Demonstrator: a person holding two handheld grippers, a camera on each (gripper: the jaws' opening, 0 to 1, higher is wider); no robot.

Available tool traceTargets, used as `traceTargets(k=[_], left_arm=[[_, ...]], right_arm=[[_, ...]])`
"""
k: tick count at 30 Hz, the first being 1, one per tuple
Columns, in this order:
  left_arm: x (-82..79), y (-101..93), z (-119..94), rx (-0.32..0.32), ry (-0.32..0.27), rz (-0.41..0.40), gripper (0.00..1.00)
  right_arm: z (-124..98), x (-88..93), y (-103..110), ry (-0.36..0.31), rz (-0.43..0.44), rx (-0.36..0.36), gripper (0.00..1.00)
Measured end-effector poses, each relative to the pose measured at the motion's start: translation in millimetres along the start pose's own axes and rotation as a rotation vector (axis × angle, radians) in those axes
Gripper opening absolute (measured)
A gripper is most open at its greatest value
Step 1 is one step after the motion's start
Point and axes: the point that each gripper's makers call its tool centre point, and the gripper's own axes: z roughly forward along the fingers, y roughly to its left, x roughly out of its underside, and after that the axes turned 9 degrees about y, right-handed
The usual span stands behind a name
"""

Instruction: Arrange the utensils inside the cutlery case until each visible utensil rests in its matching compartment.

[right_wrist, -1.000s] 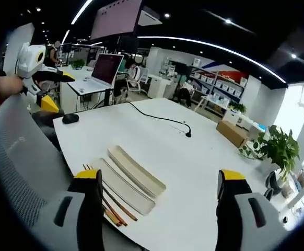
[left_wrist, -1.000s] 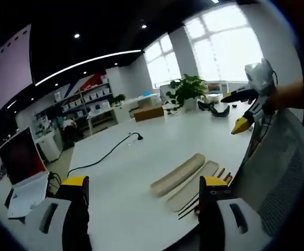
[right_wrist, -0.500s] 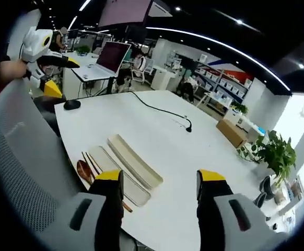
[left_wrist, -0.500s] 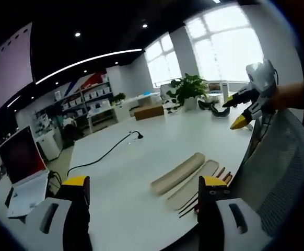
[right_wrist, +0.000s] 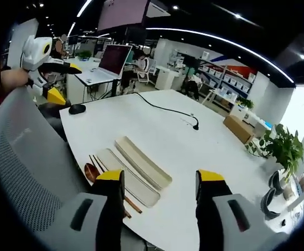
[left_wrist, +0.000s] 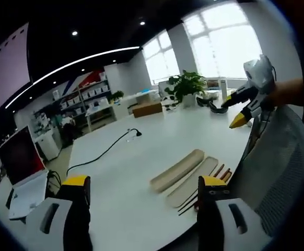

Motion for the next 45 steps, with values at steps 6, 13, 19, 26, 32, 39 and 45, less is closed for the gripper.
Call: traceTargets(k=[6,13,19,26,32,39,45], left_arm=[[1.3,-1.6,1,0.005,0.009,0.009,0.86],[4.7,-0.7,2,0.0,0.022,0.033,0.86],[5.9,3.7,3,-0.003,0.022,0.028,0.85],[5.0,3.4,3,-0.003,0.021,0.036,0.84],[5.5,4.1,2,-0.011,0.024,0.045,0.84],[4.6,4.1,2,-0.01,0.023,0.045,0.83],[4.0,5.3,2,-0.014,0.019,0.043,0.82]], right_arm=[[4,3.4,7,0.022,0.006,-0.042,0.44],[4,-2.0,15,0.023,-0.088,-0.051,0.33],[11,6.3,36,0.079,-0.124,-0.152,0.29],[14,23.1,62,0.173,-0.203,-0.311,0.32],[20,44.5,69,0.266,-0.3,-0.366,0.32],[28,46.2,74,0.288,-0.348,-0.403,0.25],[39,49.7,76,0.325,-0.415,-0.43,0.24]])
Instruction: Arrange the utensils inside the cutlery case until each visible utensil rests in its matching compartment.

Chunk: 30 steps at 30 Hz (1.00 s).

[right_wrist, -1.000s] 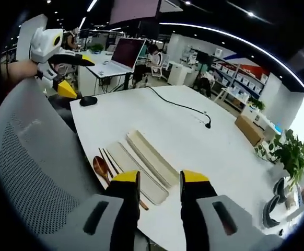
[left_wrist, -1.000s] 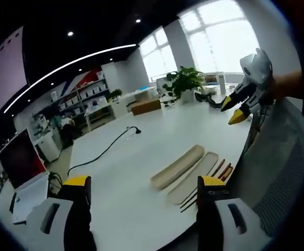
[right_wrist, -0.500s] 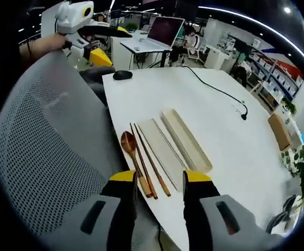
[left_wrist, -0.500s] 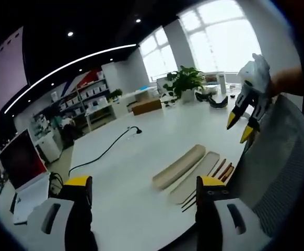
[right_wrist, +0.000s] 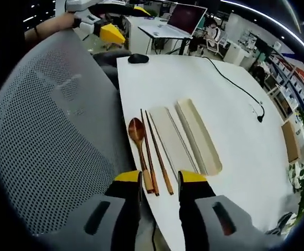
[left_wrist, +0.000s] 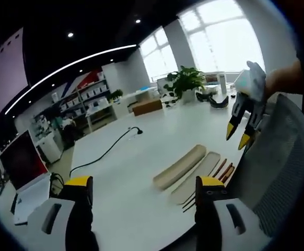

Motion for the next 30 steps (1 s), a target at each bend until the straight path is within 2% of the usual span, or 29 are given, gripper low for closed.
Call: traceTargets(k=[2,4,10,14,18,21,27,30], left_arm=[[0.2,0.3,0,-0.001,0.0,0.001,0.82],[0.2,0.5,0,-0.001,-0.001,0.001,0.82],[-0.2,1.1,-1,-0.005,-0.004,0.002,0.81],[-0.7,1.9,-1,-0.006,-0.007,0.0,0.8],[-0.8,1.4,-1,-0.003,-0.007,0.003,0.8],[-0.3,0.7,0,-0.001,-0.003,0.009,0.79],[0.1,1.1,1,-0.001,0.001,0.014,0.79],[0.1,1.0,1,0.001,0.002,0.017,0.79]], right_arm=[[4,-3.0,2,0.005,-0.039,-0.022,0.27],[7,-8.2,4,-0.011,-0.037,-0.043,0.29],[21,-5.6,-3,0.019,-0.062,-0.066,0.22],[33,3.0,-5,0.071,-0.084,-0.075,0.19],[42,2.6,-8,0.08,-0.083,-0.083,0.11],[47,0.1,-8,0.082,-0.059,-0.097,0.16],[60,0.9,-7,0.116,-0.109,-0.115,0.14],[67,5.0,-4,0.14,-0.113,-0.157,0.15]])
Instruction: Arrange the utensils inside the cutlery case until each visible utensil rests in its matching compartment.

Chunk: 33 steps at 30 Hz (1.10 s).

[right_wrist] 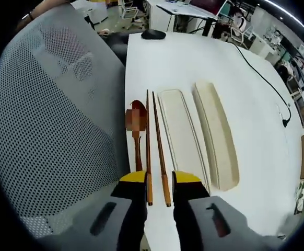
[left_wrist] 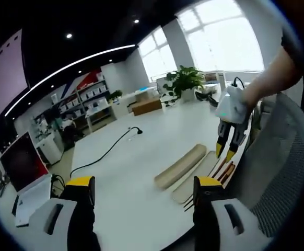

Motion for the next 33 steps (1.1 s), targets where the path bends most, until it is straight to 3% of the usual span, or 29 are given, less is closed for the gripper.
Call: traceTargets(k=[11,33], left_arm=[[-0.3,2.4,1,0.001,0.002,0.004,0.78],[-0.5,14.6,6,-0.002,0.008,0.009,0.77]], right_arm=[[26,1.3,-5,0.067,-0.031,-0.032,0.14],[50,-20.5,-2,0.074,-0.06,-0.1,0.09]])
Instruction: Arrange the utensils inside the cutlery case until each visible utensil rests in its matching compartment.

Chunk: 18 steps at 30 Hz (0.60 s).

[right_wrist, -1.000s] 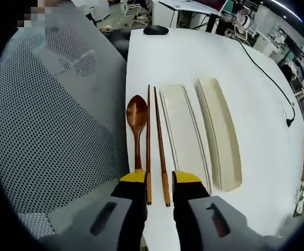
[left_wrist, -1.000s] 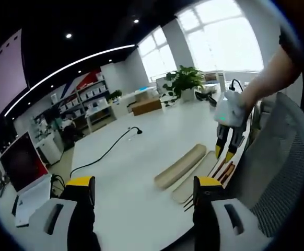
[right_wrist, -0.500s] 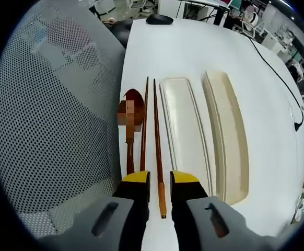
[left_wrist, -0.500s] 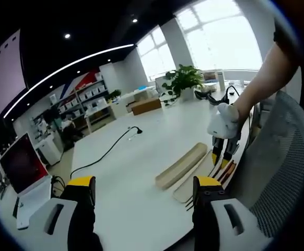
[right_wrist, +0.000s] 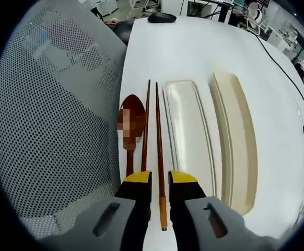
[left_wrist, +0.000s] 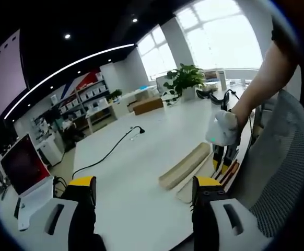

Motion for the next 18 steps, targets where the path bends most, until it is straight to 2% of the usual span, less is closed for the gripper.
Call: traceTargets(k=[13,18], left_arm=[[4.5,2.7,2,0.01,0.012,-0.017,0.77],[5.6,0.4,3,0.014,0.023,0.001,0.77]], right_arm=[[12,-10.2,1,0.01,-0.036,-0.026,0.08],[13,-12.8,1,0.015,-0.047,-0.015,0.09]])
